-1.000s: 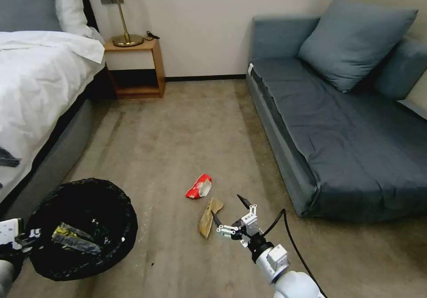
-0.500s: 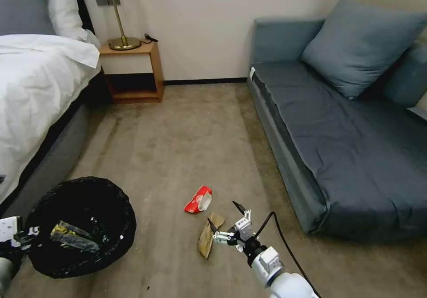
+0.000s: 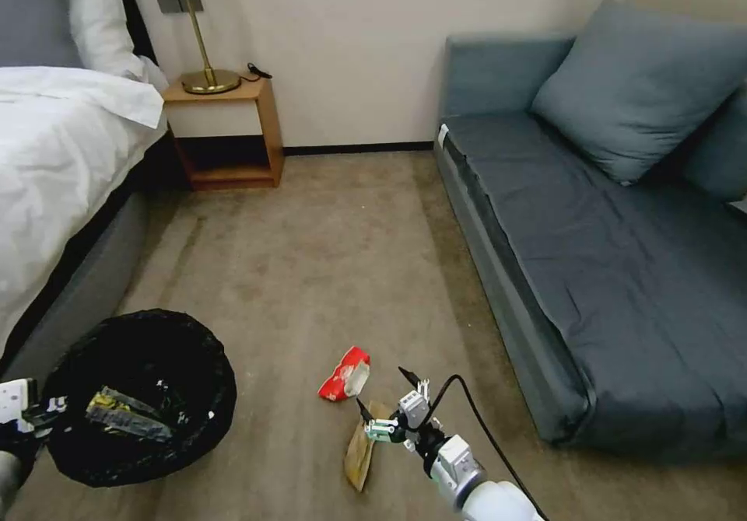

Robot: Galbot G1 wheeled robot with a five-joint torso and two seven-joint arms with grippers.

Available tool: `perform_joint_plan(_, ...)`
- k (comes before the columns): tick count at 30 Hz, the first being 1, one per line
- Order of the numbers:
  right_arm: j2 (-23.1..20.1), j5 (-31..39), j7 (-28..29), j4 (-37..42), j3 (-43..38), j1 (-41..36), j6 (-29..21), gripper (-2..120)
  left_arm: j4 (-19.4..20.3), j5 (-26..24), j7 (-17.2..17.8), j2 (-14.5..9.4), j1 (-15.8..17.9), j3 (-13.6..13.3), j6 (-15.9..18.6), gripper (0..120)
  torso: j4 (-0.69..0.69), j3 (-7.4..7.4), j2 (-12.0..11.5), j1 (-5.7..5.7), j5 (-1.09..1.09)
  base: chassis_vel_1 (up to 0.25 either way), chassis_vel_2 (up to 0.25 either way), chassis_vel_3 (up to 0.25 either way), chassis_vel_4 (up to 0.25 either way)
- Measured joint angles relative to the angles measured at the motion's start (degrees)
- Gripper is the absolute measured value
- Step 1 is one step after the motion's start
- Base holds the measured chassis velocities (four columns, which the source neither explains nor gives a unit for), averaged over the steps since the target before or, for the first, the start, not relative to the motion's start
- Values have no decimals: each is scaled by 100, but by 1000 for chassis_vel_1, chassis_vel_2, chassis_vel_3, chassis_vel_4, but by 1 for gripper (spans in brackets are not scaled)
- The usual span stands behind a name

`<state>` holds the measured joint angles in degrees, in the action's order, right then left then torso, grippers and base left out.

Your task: Pick up the trash bin, then pick up the garbage on the floor and place it into the trash bin.

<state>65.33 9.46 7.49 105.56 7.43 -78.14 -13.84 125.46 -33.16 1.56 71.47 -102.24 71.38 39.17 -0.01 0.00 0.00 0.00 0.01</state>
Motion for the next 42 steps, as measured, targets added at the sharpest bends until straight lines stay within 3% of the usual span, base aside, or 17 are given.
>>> perform_joint_plan(1,0,0,0,0,0,0,0,100,0,0,0,0,0,0,0,3,0,0,0,0,0,-84,94,90,-84)
perform_joint_plan(5,165,1332,1151,8,429,609,-1705,100,-20,42,0,22,-20,-18,-4,3,0,0,0,0,-1,-35,31,20,-29)
perform_joint_plan(6,165,1332,1151,8,429,609,-1705,100,-20,42,0,22,-20,-18,-4,3,0,0,0,0,-1,0,0,0,0)
perform_joint_plan(7,261,1831,1461,-68,493,854,-2178,100,-23,48,0,24,-27,-18,-4,3,1,0,0,0,-1,0,0,0,0)
perform_joint_plan(10,443,2660,1858,-449,672,1402,-2813,100,-38,55,0,23,-45,-6,-4,3,2,0,0,0,0,0,0,0,0)
perform_joint_plan(18,502,3222,1918,-1323,1163,2002,-2891,100,-91,92,2,38,-63,11,-5,3,1,0,0,0,-2,0,0,0,0)
perform_joint_plan(23,541,3248,1880,-1499,1283,2120,-2883,100,-91,103,3,46,-67,11,-4,3,1,0,0,0,-1,0,0,0,0)
perform_joint_plan(30,824,3131,1753,-2366,1605,2492,-2842,99,-98,112,4,78,-136,117,-26,3,1,0,0,0,-1,0,0,0,0)
perform_joint_plan(35,848,3091,1720,-2450,1601,2476,-2830,90,-116,112,4,82,-134,129,-40,3,1,0,0,0,-1,0,0,0,0)
perform_joint_plan(39,803,3091,1668,-2386,1563,2417,-2821,70,-111,113,4,82,-87,77,-41,3,0,0,0,0,-1,0,0,0,0)
perform_joint_plan(42,798,3089,1666,-2370,1543,2397,-2818,64,-103,114,20,82,-83,61,-41,3,0,-1,0,0,-1,0,0,0,0)
